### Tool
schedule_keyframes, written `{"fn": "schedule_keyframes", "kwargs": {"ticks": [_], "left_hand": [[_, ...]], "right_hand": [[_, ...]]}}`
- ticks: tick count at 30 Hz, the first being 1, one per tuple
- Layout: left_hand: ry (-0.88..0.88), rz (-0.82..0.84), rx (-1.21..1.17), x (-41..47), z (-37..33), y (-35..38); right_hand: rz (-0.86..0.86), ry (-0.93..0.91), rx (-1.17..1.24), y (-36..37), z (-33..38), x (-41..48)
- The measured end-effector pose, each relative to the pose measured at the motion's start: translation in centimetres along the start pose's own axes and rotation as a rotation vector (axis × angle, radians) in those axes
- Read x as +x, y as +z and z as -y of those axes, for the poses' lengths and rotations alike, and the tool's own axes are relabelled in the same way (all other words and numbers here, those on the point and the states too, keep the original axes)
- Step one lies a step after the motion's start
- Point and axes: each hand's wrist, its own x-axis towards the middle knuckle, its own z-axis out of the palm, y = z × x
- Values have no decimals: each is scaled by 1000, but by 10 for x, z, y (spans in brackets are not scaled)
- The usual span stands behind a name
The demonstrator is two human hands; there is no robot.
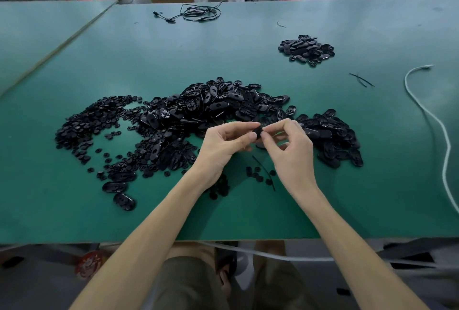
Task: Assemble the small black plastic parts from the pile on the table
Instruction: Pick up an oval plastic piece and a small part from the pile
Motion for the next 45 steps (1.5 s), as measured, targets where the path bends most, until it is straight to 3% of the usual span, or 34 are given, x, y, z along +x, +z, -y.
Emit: {"fn": "schedule_keyframes", "kwargs": {"ticks": [6,12,22,31,45], "left_hand": [[-54,-60,-145,2,0,-2],[-95,-89,-203,4,1,-4],[-99,-93,-199,4,0,-4],[-73,-39,-52,1,2,-2],[-42,15,16,2,4,-5]], "right_hand": [[57,-177,-125,7,-2,-4],[105,-243,-153,9,-1,-6],[89,-200,-149,9,2,-7],[21,42,71,3,2,-2],[38,-37,40,2,7,-4]]}}
